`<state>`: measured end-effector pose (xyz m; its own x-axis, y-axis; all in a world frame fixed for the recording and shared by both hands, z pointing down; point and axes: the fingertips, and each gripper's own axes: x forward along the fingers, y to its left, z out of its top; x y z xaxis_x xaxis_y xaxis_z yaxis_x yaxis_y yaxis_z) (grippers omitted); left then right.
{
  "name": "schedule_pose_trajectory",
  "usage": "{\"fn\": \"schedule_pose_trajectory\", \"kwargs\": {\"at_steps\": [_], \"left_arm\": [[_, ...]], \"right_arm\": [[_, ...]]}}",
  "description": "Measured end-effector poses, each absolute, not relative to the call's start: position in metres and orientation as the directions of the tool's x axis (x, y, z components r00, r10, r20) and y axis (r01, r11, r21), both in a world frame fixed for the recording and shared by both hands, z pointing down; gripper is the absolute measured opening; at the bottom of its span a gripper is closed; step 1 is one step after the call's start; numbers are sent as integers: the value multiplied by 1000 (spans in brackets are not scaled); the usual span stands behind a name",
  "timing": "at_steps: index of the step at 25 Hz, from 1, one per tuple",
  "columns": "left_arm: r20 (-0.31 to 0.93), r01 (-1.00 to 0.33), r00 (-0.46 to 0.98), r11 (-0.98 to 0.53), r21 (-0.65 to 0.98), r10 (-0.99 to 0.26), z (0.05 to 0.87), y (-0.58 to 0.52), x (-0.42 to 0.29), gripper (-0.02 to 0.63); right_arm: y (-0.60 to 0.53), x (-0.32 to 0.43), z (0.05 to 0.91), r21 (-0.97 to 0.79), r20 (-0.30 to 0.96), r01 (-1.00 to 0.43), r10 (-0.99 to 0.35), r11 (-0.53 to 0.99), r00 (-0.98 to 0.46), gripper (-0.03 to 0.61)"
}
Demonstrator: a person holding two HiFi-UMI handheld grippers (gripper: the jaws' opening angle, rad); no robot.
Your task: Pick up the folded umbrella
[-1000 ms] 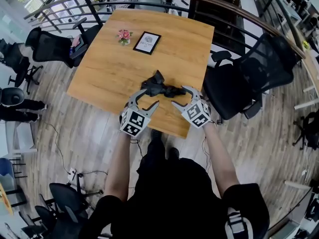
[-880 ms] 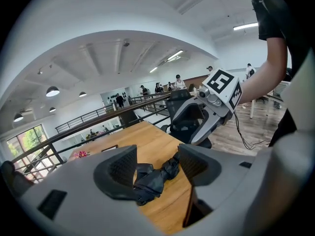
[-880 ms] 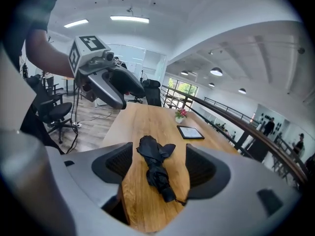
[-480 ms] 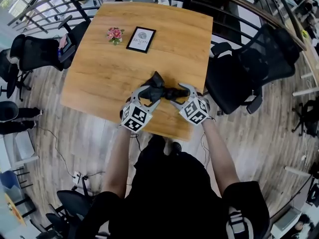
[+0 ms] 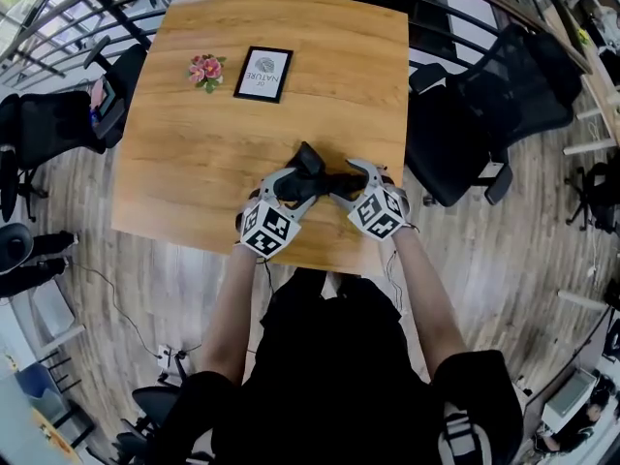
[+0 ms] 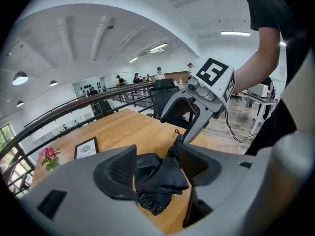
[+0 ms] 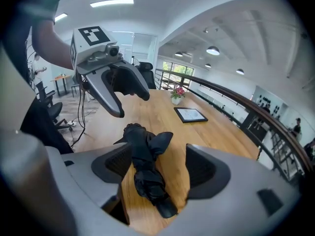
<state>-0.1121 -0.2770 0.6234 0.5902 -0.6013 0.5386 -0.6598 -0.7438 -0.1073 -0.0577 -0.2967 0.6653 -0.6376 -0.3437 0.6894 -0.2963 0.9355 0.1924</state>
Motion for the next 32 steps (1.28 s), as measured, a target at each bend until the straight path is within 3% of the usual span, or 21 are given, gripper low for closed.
{"fn": "schedule_pose_trajectory", "kwargs": {"at_steps": [21,32], "left_arm": [[671,-612,570,-790,-37,-474,712,-294,-129,285],[740,-527,570,-850,-4,-357,748,-290,-107,310]], "right_arm": [[-316,-70,737,74,752,-289,-244,955,-613,357],[-297,-66,753,-9,788,-139,-78,990,-610,356]]}}
